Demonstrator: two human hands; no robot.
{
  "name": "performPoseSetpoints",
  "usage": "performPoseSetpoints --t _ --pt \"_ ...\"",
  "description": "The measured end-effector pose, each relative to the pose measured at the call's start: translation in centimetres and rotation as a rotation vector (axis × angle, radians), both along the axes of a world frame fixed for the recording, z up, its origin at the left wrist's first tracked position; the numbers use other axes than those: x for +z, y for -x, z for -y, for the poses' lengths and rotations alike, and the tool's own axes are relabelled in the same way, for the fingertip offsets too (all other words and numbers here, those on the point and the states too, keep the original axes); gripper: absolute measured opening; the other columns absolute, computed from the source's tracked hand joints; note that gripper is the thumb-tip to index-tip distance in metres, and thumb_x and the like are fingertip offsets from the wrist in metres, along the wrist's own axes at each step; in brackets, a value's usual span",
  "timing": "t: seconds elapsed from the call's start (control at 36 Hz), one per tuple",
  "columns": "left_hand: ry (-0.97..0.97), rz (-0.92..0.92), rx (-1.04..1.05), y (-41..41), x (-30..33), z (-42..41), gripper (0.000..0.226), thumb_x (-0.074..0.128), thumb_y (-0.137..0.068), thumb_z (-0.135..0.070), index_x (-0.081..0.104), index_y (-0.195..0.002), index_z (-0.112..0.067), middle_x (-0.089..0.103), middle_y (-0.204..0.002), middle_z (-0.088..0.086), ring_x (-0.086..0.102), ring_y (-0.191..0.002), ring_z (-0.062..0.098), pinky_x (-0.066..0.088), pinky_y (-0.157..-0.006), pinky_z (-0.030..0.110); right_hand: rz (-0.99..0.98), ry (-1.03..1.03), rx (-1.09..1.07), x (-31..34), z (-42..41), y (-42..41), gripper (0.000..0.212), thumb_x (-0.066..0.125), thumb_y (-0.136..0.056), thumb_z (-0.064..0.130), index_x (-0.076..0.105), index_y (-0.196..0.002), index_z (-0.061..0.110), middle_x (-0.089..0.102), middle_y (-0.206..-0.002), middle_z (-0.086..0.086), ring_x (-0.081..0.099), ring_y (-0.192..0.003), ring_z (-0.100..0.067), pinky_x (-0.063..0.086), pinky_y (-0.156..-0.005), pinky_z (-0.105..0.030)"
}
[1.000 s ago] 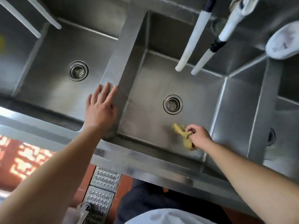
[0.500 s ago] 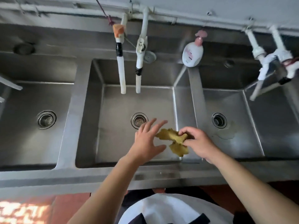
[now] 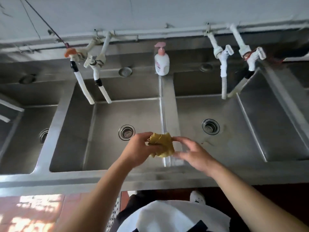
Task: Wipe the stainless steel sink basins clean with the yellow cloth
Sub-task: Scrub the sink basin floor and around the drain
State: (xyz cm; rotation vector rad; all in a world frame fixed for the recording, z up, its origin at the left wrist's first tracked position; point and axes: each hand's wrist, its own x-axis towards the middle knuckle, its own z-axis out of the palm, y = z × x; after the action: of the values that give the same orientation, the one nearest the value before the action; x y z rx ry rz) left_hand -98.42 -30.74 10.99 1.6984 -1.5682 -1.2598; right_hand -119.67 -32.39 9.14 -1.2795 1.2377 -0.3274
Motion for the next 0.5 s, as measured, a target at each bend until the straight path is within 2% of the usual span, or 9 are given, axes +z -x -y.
performPoseSetpoints --t 0.06,0.11,0.14,0.22,0.31,0.36,0.42,0.47,0.5 --pt "-0.020 -0.069 0.019 3.5 0.4 -0.6 0.011 0.079 -0.078 -0.006 0.074 -0.081 -0.015 0.074 -0.072 0.004 0.070 -0.069 0.025 0.058 -0.070 0.034 0.021 0.064 0.009 -0.1 -0.9 2.6 0.068 0.082 -0.078 0.016 0.051 -0.136 0.032 0.046 -0.135 0.019 0.040 -0.124 0.007 0.027 -0.106 -0.020" --pt "-0.033 -0.122 0.025 6.5 0.9 -1.2 0.016 0.079 -0.077 -0.003 0.074 -0.083 -0.018 0.075 -0.077 0.001 0.069 -0.072 0.018 0.057 -0.075 0.032 0.111 0.128 -0.014 -0.6 -1.7 5.4 0.060 0.085 -0.071 0.004 0.058 -0.120 0.026 0.055 -0.116 0.016 0.050 -0.101 0.018 0.037 -0.092 -0.007" --pt "-0.050 -0.162 0.030 8.0 1.2 -1.4 0.017 0.079 -0.078 -0.001 0.075 -0.084 -0.016 0.074 -0.079 0.002 0.068 -0.073 0.015 0.057 -0.076 0.029 0.141 0.143 -0.016 -0.8 -2.0 6.9 0.052 0.085 -0.070 0.000 0.063 -0.111 0.023 0.058 -0.106 0.013 0.055 -0.092 0.015 0.041 -0.083 -0.007" --pt "-0.078 -0.236 0.093 11.3 1.8 -2.0 0.017 0.077 -0.078 0.004 0.074 -0.093 -0.004 0.076 -0.087 0.012 0.071 -0.079 0.019 0.056 -0.080 0.027 0.139 0.188 -0.037 -1.3 -2.3 10.9 0.025 0.084 -0.073 0.005 0.072 -0.093 0.015 0.061 -0.091 0.006 0.059 -0.086 -0.005 0.045 -0.078 -0.019" --pt "-0.100 -0.218 0.209 13.4 1.8 -2.8 0.021 0.077 -0.078 0.002 0.074 -0.098 -0.004 0.077 -0.094 0.011 0.072 -0.087 0.019 0.055 -0.087 0.031 0.063 0.186 -0.003 -1.0 -2.0 13.8 0.009 0.079 -0.080 0.012 0.073 -0.085 0.016 0.064 -0.088 0.000 0.061 -0.083 -0.010 0.045 -0.082 -0.024" --pt "-0.126 -0.192 0.252 14.6 1.6 -3.5 0.032 0.078 -0.079 0.000 0.070 -0.108 -0.010 0.076 -0.097 0.009 0.071 -0.092 0.019 0.055 -0.091 0.034 0.025 0.158 0.071 -0.6 -1.9 15.1 0.002 0.075 -0.085 0.014 0.073 -0.086 0.014 0.071 -0.080 -0.002 0.063 -0.071 -0.007 0.048 -0.075 -0.028" --pt "-0.111 -0.083 0.268 15.5 1.1 -4.2 0.067 0.083 -0.077 -0.009 0.051 -0.133 -0.027 0.068 -0.114 0.006 0.064 -0.108 0.019 0.051 -0.097 0.035 -0.060 0.194 0.148 -0.1 -1.7 15.9 0.008 0.072 -0.087 0.018 0.071 -0.079 0.016 0.072 -0.069 0.002 0.060 -0.056 -0.002 0.047 -0.063 -0.026" --pt "-0.007 0.139 0.213 16.0 0.8 -4.8 0.098 0.087 -0.072 -0.024 0.026 -0.147 -0.042 0.045 -0.139 0.000 0.042 -0.128 0.015 0.037 -0.107 0.036 -0.169 0.247 0.193 0.2 -1.3 16.2 0.015 0.072 -0.086 0.024 0.069 -0.073 0.018 0.071 -0.067 0.004 0.062 -0.059 -0.006 0.050 -0.066 -0.031" --pt "0.064 0.258 0.140 16.2 0.8 -5.0 0.101 0.086 -0.071 -0.031 0.023 -0.148 -0.046 0.035 -0.147 -0.002 0.033 -0.133 0.015 0.031 -0.111 0.040 -0.210 0.264 0.212 0.4 -1.1 16.3 0.016 0.072 -0.086 0.027 0.069 -0.074 0.017 0.071 -0.069 0.003 0.065 -0.066 -0.010 0.051 -0.071 -0.033"
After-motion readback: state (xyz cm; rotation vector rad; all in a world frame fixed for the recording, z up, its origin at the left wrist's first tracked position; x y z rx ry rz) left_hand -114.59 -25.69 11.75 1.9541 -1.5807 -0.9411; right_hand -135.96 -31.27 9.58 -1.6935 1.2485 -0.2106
